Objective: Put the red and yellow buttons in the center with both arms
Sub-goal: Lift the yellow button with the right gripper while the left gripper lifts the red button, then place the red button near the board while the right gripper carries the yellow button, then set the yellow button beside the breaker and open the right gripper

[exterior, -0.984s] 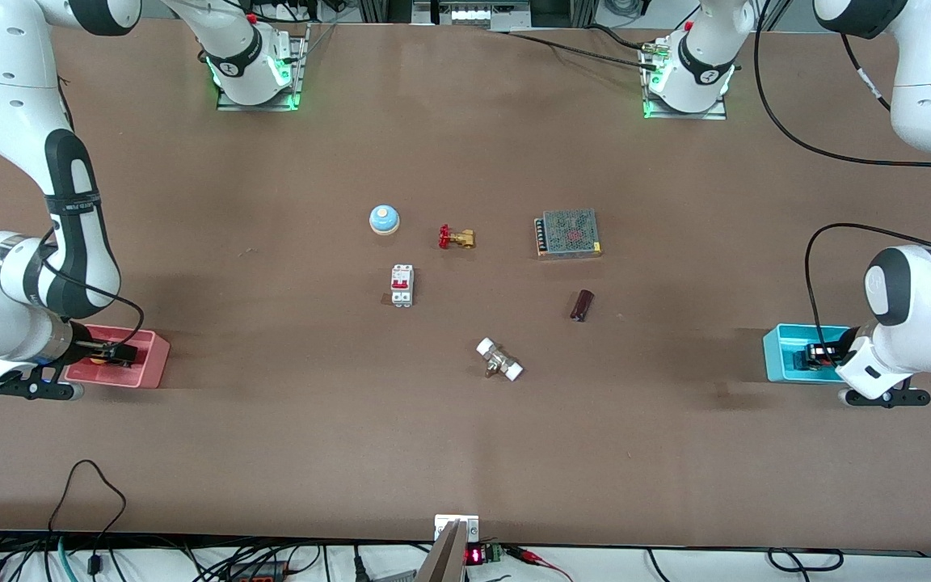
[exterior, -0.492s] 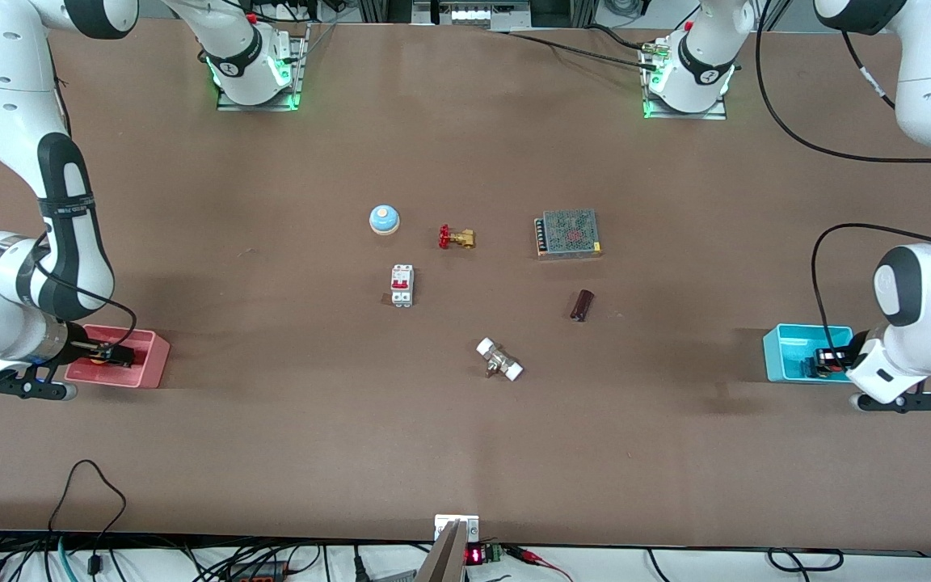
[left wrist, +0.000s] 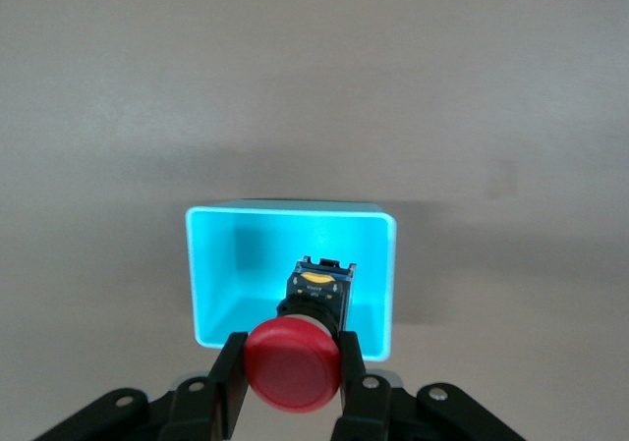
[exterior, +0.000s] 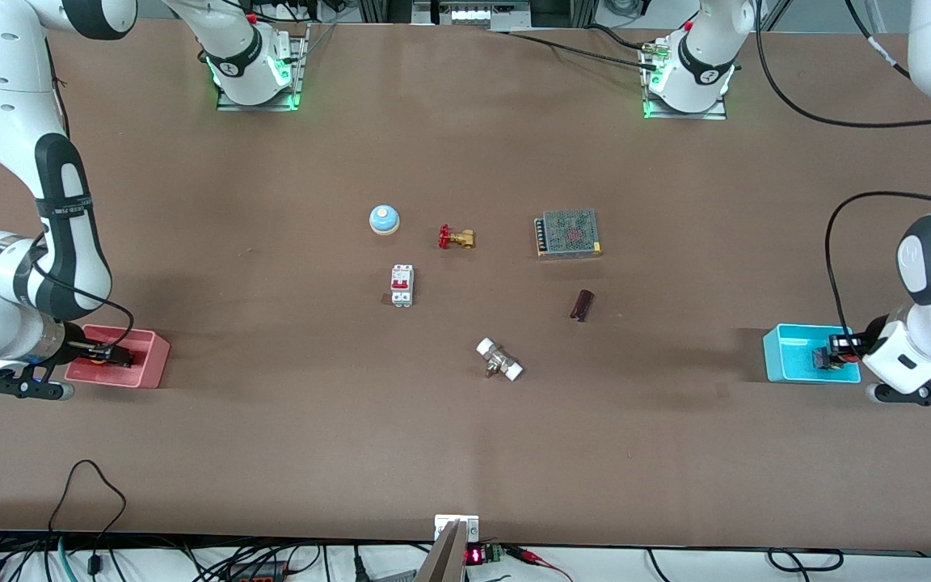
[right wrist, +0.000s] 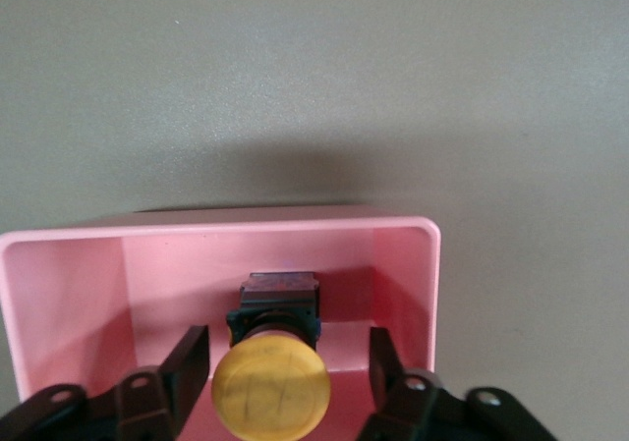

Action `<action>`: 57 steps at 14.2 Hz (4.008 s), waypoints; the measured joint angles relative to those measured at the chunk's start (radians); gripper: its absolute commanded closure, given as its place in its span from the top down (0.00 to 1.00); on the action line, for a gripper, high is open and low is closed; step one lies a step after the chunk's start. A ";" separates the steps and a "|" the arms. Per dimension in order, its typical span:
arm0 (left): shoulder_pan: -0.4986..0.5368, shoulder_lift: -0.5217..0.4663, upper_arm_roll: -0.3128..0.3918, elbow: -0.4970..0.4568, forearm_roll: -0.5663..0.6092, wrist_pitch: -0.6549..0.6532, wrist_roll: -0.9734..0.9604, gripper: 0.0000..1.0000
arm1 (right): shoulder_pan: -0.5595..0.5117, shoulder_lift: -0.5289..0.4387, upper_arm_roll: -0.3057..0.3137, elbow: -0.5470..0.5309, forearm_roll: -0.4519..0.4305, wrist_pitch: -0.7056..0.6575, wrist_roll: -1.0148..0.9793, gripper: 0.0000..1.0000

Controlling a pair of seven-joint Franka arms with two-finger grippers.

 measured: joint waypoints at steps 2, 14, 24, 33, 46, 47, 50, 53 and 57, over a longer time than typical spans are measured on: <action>-0.029 -0.013 -0.020 -0.001 0.000 -0.034 -0.059 0.24 | 0.000 0.000 0.001 0.000 0.000 0.000 -0.001 0.22; -0.183 0.046 -0.207 -0.046 -0.014 -0.050 -0.591 0.24 | 0.009 -0.061 0.009 0.099 0.000 -0.198 -0.022 0.18; -0.255 0.148 -0.205 -0.052 -0.018 0.037 -0.693 0.36 | 0.252 -0.081 0.022 0.209 0.044 -0.400 0.029 0.19; -0.252 0.164 -0.199 -0.039 -0.016 0.049 -0.692 0.84 | 0.423 -0.066 0.022 0.018 0.068 -0.241 0.254 0.18; -0.128 -0.073 -0.194 -0.018 -0.015 -0.091 -0.544 1.00 | 0.527 -0.076 0.020 -0.128 0.069 -0.085 0.380 1.00; -0.119 -0.097 -0.194 -0.018 -0.016 -0.098 -0.534 1.00 | 0.530 -0.077 0.020 -0.128 0.069 -0.082 0.393 1.00; -0.088 -0.162 -0.195 -0.019 -0.018 -0.137 -0.500 1.00 | 0.531 -0.111 0.017 -0.125 0.069 -0.085 0.413 1.00; -0.081 -0.195 -0.195 -0.019 -0.022 -0.158 -0.465 1.00 | 0.528 -0.202 0.001 -0.122 0.069 -0.140 0.415 1.00; -0.090 -0.255 -0.132 -0.019 -0.083 -0.224 -0.312 1.00 | 0.523 -0.349 -0.056 -0.109 0.069 -0.239 0.409 1.00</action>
